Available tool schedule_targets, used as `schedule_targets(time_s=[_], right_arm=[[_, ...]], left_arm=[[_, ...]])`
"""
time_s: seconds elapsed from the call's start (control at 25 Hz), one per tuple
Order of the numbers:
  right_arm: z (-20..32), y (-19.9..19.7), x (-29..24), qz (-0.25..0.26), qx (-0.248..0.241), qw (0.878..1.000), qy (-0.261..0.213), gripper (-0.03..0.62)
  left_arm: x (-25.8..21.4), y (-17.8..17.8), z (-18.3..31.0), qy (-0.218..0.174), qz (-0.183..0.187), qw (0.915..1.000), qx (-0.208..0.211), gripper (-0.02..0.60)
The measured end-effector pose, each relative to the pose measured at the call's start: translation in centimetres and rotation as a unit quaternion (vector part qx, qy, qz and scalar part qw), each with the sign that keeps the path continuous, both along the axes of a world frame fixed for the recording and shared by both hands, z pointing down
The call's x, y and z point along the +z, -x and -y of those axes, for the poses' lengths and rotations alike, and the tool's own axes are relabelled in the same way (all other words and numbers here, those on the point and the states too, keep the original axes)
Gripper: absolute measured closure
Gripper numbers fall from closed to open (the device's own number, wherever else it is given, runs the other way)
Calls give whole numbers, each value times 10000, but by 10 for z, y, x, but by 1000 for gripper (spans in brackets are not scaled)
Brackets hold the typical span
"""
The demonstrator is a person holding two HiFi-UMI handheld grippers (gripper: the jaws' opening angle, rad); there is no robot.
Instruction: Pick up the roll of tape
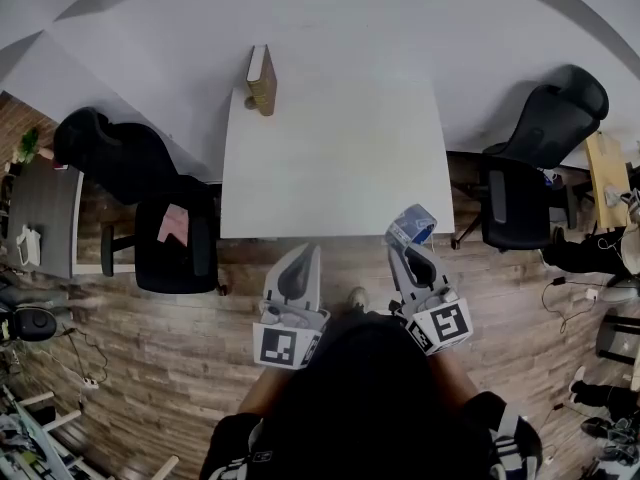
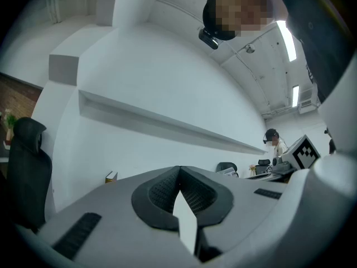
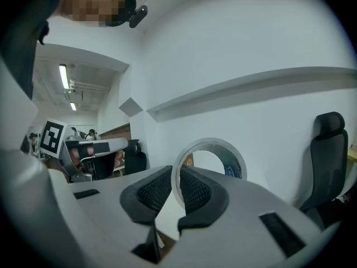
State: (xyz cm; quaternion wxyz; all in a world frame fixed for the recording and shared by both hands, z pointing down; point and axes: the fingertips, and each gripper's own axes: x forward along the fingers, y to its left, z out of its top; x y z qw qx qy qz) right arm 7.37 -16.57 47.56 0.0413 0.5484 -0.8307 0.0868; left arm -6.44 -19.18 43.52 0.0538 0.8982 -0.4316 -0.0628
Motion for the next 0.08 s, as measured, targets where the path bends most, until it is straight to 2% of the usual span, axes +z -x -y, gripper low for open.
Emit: schedule_targets(time_s=[0.08], right_arm=[[-1, 0, 1, 0, -5, 10000, 2, 536]], left_arm=[[-2, -1, 0, 19, -51, 10000, -13, 558]])
